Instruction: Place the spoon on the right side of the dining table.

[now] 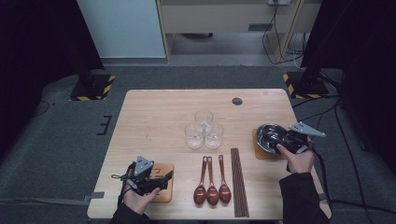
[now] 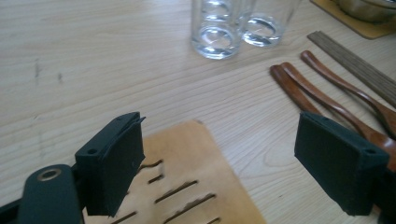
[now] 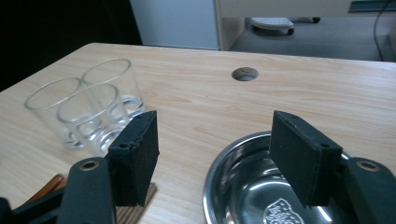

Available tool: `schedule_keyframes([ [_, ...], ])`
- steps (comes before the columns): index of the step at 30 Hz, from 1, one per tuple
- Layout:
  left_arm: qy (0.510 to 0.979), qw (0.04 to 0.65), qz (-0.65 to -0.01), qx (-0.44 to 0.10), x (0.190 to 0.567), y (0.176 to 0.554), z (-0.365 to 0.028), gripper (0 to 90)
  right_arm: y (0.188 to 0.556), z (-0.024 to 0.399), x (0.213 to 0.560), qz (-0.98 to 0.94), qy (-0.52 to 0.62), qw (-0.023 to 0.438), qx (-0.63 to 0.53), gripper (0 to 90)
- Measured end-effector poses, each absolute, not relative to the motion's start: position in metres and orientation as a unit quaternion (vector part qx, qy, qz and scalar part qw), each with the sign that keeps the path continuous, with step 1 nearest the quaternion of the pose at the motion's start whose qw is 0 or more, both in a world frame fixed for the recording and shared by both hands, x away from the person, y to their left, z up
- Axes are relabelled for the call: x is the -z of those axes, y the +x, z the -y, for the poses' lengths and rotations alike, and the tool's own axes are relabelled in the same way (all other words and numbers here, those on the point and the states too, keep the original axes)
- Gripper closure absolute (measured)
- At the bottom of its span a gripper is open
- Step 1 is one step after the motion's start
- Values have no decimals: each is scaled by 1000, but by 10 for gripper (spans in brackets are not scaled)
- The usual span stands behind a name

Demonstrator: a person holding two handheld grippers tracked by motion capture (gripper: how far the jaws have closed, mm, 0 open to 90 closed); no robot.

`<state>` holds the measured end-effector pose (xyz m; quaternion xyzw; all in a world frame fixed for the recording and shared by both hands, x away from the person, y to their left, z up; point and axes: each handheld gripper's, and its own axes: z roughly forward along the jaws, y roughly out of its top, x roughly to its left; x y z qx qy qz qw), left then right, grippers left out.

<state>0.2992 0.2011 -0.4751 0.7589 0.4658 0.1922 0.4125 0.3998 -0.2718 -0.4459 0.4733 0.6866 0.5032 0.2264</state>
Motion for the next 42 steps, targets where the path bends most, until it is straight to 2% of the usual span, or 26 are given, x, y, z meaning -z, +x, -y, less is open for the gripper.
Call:
schedule_keyframes([
  [22,812,403,-390,-160,480,306,-111,116,384,250,448,-709,437,191,-519,363],
  [42,841,396,-348,-119,497,306,-66,94,383,228,457,-728,419,175,-513,369],
])
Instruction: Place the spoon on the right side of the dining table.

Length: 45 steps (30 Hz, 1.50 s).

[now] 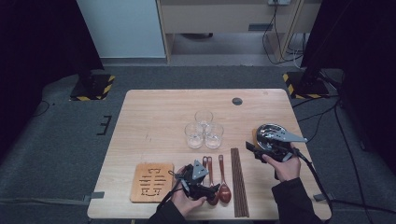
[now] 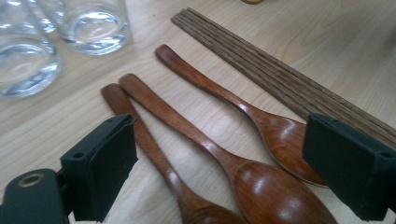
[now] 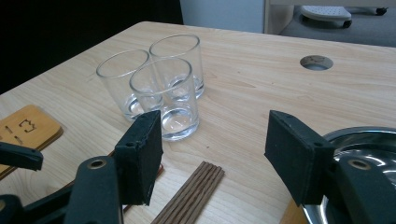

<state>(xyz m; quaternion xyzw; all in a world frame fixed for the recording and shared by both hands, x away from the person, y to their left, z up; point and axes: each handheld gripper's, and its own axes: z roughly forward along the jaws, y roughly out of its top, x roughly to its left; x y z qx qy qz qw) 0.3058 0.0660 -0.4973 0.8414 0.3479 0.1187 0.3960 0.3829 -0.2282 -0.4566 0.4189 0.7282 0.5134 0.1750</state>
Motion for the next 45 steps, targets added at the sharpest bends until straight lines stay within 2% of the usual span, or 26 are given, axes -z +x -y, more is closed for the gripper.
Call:
schedule_keyframes([
  [27,873,377,-298,-89,514,300,-38,158,385,212,470,-741,417,142,-506,416],
  [45,882,369,-274,-101,521,298,-30,160,386,200,482,-751,417,120,-498,434],
])
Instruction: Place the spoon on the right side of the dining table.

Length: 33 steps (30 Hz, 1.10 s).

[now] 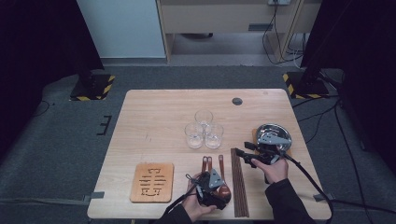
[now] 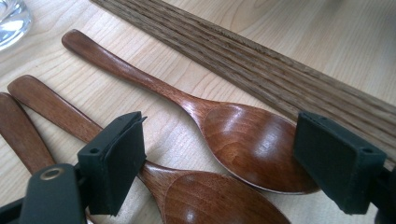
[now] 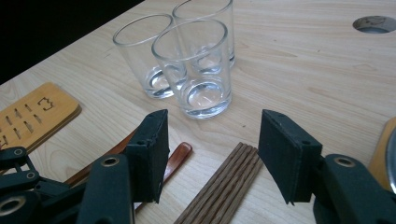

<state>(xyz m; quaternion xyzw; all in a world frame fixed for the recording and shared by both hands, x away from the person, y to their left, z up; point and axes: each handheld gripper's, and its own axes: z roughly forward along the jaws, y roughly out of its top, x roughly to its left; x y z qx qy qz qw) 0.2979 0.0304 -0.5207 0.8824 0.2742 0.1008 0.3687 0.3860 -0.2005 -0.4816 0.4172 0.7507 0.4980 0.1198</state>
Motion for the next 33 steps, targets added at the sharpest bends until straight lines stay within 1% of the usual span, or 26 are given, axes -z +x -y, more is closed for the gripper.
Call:
schedule_keyframes([
  [21,886,364,-264,-110,527,300,-28,166,393,189,497,-758,423,78,-490,445],
  [33,881,371,-274,-105,530,299,-30,169,396,181,501,-765,414,50,-491,450],
])
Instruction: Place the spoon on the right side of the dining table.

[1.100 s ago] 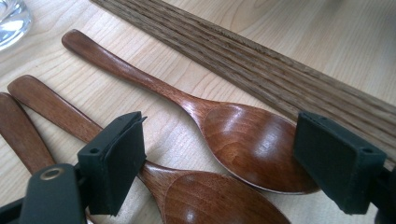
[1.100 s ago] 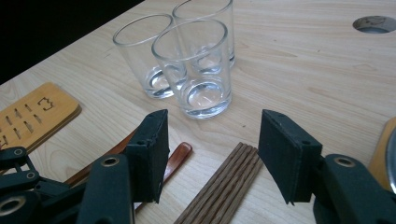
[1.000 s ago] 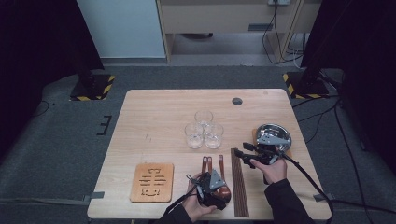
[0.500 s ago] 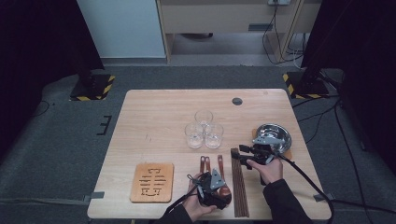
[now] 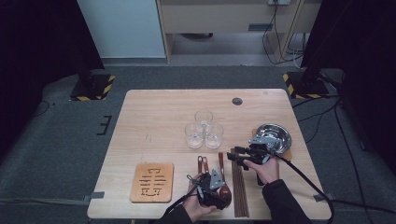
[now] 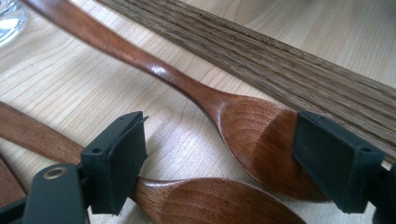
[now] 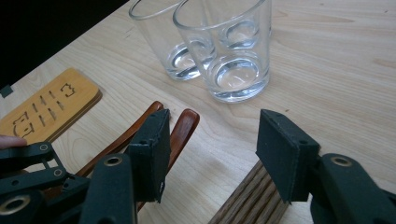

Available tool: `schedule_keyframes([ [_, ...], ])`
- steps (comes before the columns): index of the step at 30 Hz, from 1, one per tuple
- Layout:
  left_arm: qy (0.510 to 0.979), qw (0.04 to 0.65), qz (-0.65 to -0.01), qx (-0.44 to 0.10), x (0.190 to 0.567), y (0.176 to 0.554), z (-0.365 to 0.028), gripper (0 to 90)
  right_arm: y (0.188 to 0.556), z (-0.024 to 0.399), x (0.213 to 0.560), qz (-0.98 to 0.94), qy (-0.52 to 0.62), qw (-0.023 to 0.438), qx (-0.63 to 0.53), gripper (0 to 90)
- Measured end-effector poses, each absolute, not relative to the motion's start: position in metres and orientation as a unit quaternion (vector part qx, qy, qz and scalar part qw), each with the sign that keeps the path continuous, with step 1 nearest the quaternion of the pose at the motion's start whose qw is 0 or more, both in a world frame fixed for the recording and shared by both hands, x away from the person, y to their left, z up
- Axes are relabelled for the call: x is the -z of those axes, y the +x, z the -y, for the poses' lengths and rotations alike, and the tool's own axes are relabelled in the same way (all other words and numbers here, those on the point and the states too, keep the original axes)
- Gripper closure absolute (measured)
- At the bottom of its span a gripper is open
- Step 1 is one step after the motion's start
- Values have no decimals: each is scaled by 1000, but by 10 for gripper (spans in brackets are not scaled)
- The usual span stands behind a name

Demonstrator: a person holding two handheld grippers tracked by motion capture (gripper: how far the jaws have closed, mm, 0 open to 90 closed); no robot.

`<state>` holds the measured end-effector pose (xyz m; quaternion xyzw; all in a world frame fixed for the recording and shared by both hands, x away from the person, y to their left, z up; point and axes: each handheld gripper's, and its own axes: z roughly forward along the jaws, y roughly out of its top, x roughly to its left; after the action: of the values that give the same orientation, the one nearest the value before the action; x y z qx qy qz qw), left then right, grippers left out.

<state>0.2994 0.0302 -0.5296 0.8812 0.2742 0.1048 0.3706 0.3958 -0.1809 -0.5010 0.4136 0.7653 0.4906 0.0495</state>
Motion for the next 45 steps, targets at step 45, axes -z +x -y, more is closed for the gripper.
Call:
schedule_keyframes([
  [45,874,376,-288,-107,530,300,-35,169,394,172,508,-753,418,-49,-505,760],
])
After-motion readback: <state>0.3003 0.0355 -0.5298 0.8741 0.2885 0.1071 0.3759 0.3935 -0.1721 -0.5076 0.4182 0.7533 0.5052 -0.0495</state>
